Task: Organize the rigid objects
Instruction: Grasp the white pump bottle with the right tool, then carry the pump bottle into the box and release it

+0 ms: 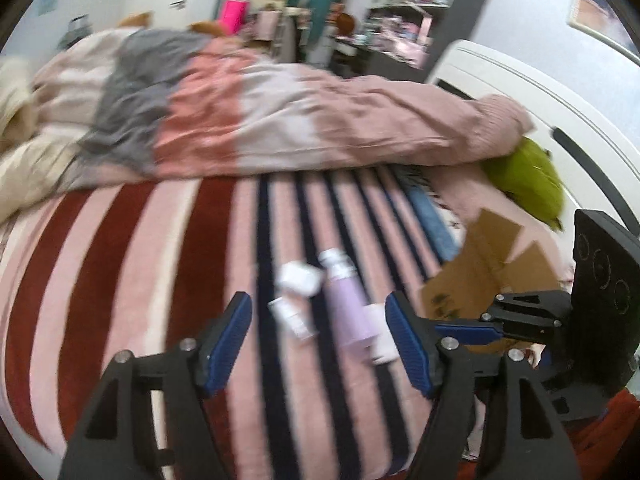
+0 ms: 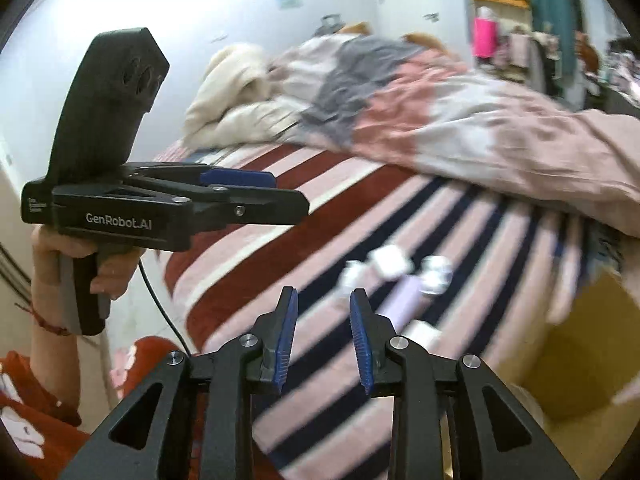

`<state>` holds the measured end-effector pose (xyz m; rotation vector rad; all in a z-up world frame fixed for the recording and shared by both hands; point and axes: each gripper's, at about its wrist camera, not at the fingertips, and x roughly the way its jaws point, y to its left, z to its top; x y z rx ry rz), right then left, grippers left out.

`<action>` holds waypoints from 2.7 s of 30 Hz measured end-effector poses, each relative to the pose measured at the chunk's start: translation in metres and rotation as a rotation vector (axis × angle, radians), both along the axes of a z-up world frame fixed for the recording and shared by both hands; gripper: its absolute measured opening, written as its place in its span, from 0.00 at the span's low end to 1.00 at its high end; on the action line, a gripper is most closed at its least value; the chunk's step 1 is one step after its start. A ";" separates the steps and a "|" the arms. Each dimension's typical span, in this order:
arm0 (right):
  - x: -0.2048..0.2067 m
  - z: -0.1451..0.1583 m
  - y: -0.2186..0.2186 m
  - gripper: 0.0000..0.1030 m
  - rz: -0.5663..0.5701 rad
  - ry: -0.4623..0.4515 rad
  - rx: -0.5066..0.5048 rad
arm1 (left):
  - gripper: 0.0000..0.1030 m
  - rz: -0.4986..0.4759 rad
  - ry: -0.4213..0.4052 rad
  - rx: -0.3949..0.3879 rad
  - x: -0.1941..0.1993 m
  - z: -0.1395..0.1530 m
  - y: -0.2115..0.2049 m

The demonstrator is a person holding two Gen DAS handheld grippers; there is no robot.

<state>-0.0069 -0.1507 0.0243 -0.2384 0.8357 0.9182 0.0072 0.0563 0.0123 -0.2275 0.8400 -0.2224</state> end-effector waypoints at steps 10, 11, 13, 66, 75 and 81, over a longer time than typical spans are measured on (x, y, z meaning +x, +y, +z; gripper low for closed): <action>0.037 -0.102 0.087 0.27 -0.092 0.053 -0.197 | 0.66 0.092 0.087 -0.019 -0.012 -0.064 0.061; 0.044 -0.110 0.091 0.27 -0.124 0.038 -0.218 | 0.66 0.092 0.092 -0.022 -0.012 -0.068 0.064; 0.057 -0.123 0.095 0.27 -0.171 0.012 -0.257 | 0.66 0.090 0.099 -0.026 -0.011 -0.072 0.065; 0.018 -0.004 -0.159 0.40 -0.356 -0.137 -0.055 | 0.63 -0.485 0.040 -0.005 0.064 0.009 -0.244; 0.006 0.006 -0.122 0.95 -0.269 -0.207 -0.046 | 0.68 -0.318 -0.036 -0.032 0.040 0.035 -0.159; -0.006 0.010 -0.059 0.95 -0.152 -0.251 -0.059 | 0.68 -0.152 -0.060 -0.017 0.019 0.032 -0.082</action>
